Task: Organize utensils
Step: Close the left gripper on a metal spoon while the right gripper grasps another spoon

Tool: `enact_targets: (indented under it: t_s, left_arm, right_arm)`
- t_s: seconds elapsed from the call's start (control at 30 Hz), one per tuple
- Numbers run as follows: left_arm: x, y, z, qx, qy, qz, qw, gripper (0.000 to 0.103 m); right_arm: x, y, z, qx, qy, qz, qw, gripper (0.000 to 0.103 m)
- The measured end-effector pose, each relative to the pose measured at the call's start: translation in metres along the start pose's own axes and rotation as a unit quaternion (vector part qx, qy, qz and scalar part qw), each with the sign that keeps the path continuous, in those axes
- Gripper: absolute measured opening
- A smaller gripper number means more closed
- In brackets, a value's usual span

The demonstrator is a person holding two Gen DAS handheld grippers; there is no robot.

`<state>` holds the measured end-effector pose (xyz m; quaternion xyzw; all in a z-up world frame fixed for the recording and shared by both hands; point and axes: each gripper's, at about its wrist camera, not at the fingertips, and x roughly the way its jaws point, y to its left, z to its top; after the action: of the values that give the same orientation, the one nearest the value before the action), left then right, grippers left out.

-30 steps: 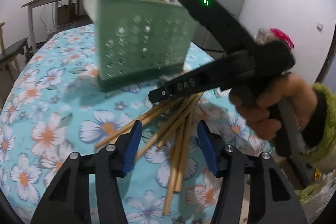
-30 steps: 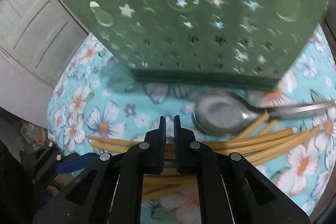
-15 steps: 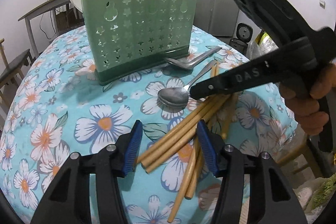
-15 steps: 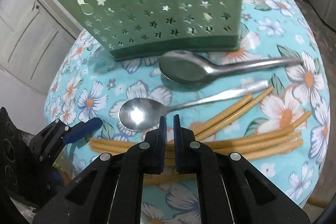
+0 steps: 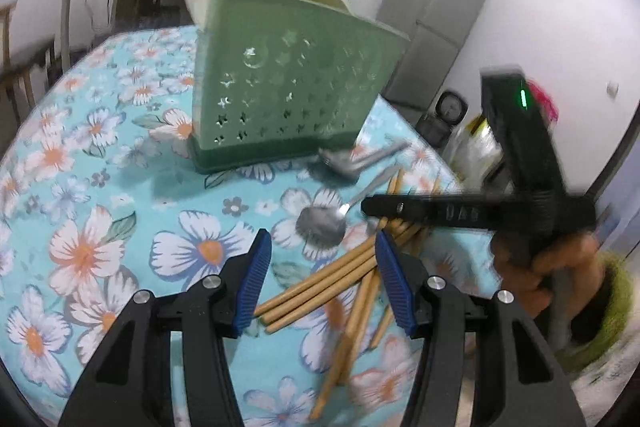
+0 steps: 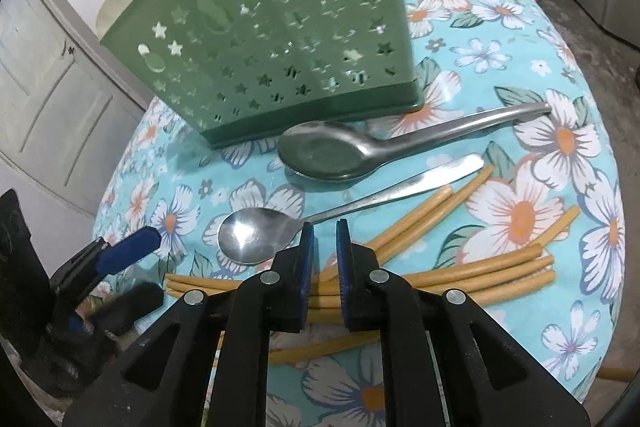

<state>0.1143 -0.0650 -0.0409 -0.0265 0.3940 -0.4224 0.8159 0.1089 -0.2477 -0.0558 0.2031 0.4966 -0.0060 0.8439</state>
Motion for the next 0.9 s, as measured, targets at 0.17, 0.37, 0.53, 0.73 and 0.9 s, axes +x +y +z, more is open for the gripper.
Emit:
enact_targets:
  t_s: [0.17,0.37,0.53,0.73,0.9]
  left_arm:
    - [0.019,0.015,0.01,-0.089,0.04,-0.032,0.9947,0.05]
    - [0.043,0.031,0.011,-0.177,0.098,-0.057,0.9777,0.039]
    - [0.057,0.039,0.01,-0.228,0.112,-0.072,0.9646,0.032]
    - [0.07,0.04,0.013,-0.255,0.115,-0.075,0.957,0.025]
    - [0.079,0.03,0.015,-0.249,0.11,-0.046,0.9611,0.018]
  right_arm:
    - [-0.005,-0.008,-0.002,0.009,-0.009,0.014,1.0,0.011]
    - [-0.012,-0.019,-0.005,0.013,-0.016,0.03,0.999,0.011]
    - [-0.012,-0.024,-0.006,0.019,-0.023,0.043,0.999,0.011]
    - [-0.017,-0.034,-0.008,0.026,-0.03,0.053,0.998,0.011]
    - [-0.017,-0.037,-0.008,0.031,-0.034,0.057,0.997,0.011]
